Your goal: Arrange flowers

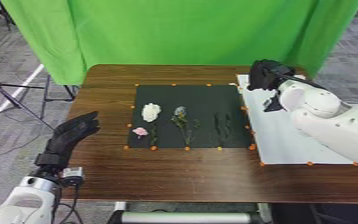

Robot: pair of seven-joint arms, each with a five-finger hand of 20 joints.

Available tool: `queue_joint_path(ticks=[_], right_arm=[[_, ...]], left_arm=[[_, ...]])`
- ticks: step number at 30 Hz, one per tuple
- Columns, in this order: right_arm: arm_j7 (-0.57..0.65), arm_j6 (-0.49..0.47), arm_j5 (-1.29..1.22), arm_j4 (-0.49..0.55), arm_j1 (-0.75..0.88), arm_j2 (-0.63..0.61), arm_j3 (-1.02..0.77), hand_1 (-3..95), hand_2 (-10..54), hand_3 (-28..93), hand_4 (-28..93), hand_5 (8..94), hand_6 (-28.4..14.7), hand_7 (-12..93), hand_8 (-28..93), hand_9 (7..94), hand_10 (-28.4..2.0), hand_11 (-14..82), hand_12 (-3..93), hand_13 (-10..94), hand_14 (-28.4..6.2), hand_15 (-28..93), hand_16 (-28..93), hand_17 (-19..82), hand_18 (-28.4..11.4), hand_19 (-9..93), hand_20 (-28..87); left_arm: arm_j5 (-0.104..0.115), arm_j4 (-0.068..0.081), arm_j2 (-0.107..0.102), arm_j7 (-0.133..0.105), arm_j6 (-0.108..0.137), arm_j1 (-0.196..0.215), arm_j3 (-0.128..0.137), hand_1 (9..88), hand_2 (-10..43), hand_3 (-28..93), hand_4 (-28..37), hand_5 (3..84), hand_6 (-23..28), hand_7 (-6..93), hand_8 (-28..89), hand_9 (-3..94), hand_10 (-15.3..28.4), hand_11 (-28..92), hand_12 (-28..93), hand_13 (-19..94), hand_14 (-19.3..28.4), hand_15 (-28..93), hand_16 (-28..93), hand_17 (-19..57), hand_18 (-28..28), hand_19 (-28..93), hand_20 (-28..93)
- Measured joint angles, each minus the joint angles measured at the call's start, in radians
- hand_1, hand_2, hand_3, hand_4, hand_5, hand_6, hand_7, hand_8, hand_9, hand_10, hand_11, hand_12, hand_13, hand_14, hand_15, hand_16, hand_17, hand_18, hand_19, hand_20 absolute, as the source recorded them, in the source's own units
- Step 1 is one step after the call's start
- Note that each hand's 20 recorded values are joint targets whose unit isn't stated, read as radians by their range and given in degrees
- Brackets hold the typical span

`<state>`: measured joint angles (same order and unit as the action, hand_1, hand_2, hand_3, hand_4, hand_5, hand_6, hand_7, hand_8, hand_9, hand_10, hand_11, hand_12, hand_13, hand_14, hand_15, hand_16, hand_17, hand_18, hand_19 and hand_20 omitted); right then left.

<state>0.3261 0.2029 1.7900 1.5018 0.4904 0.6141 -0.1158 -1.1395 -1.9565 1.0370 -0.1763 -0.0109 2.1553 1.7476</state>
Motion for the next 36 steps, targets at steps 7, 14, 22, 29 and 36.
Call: queue_joint_path(ticks=[7, 14, 22, 29, 36], right_arm=[[-0.037, -0.12, 0.02, 0.008, -0.12, 0.155, 0.059, 59.9, -9.5, 57, -21, 76.5, 2.2, 26, 7, 88.0, -8.7, 7.4, 37.3, 88, -0.2, 68, 33, 56, -16.4, 93, 64], [-0.044, -0.115, 0.021, 0.037, -0.08, 0.261, 0.0, 59.8, -9.5, 57, -20, 76.6, 2.3, 26, 6, 88.0, -8.6, 7.4, 37.1, 88, -0.3, 68, 33, 56, -16.4, 93, 63], [-0.043, -0.12, 0.032, 0.044, -0.002, 0.27, -0.005, 59.7, -9.5, 58, -21, 76.8, 2.3, 26, 6, 88.1, -9.0, 7.8, 36.6, 88, -0.4, 68, 33, 56, -16.6, 93, 64], [-0.042, -0.128, 0.049, 0.044, 0.027, 0.27, 0.006, 59.6, -9.5, 58, -21, 77.1, 2.5, 26, 6, 87.8, -9.2, 8.3, 36.5, 88, -0.6, 68, 33, 56, -16.6, 93, 64], [-0.04, -0.13, 0.072, 0.046, 0.054, 0.269, 0.006, 59.6, -9.5, 57, -21, 76.6, 2.7, 27, 6, 87.0, -9.5, 8.6, 36.2, 88, -0.6, 68, 33, 56, -16.7, 93, 64]], left_arm=[[-0.001, 0.001, 0.0, 0.007, -0.017, -0.007, -0.002, 28.6, -1.7, 62, -20.0, 40.6, -1.1, 13.2, -8, 39.6, 13.5, 17, 11, 33, 18.8, 20, 0, 2.7, 16.2, 13, 16], [-0.001, 0.002, 0.001, 0.011, -0.026, -0.01, 0.001, 28.5, -1.6, 62, -20.1, 40.8, -1.4, 13.0, -8, 39.8, 13.5, 17, 11, 33, 18.7, 20, 0, 2.7, 16.2, 12, 16], [-0.001, 0.002, 0.002, 0.012, -0.031, -0.01, 0.002, 28.2, -1.5, 62, -20.1, 41.0, -1.6, 13.1, -8, 39.8, 13.4, 17, 11, 33, 18.7, 20, 0, 2.7, 16.2, 12, 16], [-0.002, 0.002, 0.003, 0.013, -0.037, -0.011, 0.002, 28.0, -0.9, 62, -20.1, 40.8, -1.9, 13.0, -8, 39.9, 13.4, 17, 11, 33, 18.8, 20, 1, 2.6, 16.2, 12, 16], [-0.003, 0.003, 0.006, 0.018, -0.045, -0.012, 0.002, 28.0, -1.0, 62, -20.0, 40.9, -1.8, 12.9, -8, 39.8, 13.3, 16, 11, 33, 18.7, 20, 1, 2.6, 16.1, 12, 16]])
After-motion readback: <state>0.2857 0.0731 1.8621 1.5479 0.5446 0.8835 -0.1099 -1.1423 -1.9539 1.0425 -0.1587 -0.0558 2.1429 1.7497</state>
